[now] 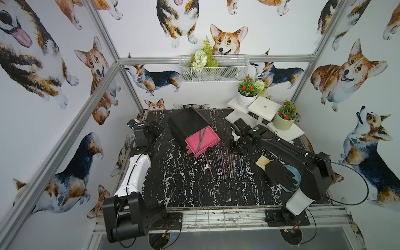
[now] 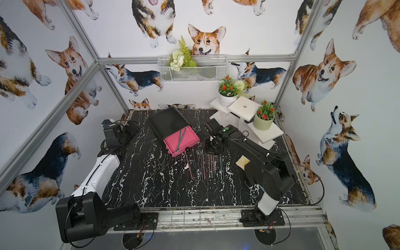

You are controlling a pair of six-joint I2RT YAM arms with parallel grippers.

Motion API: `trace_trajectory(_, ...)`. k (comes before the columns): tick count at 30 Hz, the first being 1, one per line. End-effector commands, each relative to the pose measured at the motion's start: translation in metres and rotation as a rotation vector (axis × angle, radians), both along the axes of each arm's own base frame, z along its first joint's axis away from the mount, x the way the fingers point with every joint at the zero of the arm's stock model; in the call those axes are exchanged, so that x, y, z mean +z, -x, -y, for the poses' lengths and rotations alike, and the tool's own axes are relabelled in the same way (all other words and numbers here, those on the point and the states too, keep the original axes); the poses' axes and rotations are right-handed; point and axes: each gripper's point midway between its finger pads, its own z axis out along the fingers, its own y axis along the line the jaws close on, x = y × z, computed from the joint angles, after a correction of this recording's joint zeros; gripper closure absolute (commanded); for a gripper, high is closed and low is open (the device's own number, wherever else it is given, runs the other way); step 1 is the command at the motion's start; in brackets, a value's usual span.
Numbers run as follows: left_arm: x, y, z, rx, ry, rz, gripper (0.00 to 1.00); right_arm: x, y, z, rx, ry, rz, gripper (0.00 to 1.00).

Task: Please place the pencils in the drawer according to their color
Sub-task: Pick up the pencil from the center of the board.

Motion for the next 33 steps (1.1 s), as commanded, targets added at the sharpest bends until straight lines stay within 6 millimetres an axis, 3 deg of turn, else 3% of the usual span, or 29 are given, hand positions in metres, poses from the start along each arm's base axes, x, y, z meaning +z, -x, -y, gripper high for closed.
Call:
trace_trajectory(1, 0.006, -0.001, -0.003, 0.012, -0.009, 0.022, 0.00, -0.020, 0.009, 0.034, 0.022, 0.162, 0.003, 0.74)
trace_trajectory(8, 0.004, -0.002, -0.003, 0.007, -0.005, 0.019, 0.00, -0.062, 0.002, 0.050, 0.034, 0.254, -0.065, 0.74)
trace_trajectory(14, 0.000, -0.004, -0.002, 0.005, -0.001, 0.009, 0.00, -0.084, -0.007, 0.056, 0.050, 0.299, -0.099, 0.75)
trace_trajectory(33, -0.003, -0.004, -0.003, 0.005, -0.004, 0.002, 0.00, -0.113, -0.015, 0.051, 0.066, 0.301, -0.150, 0.78)
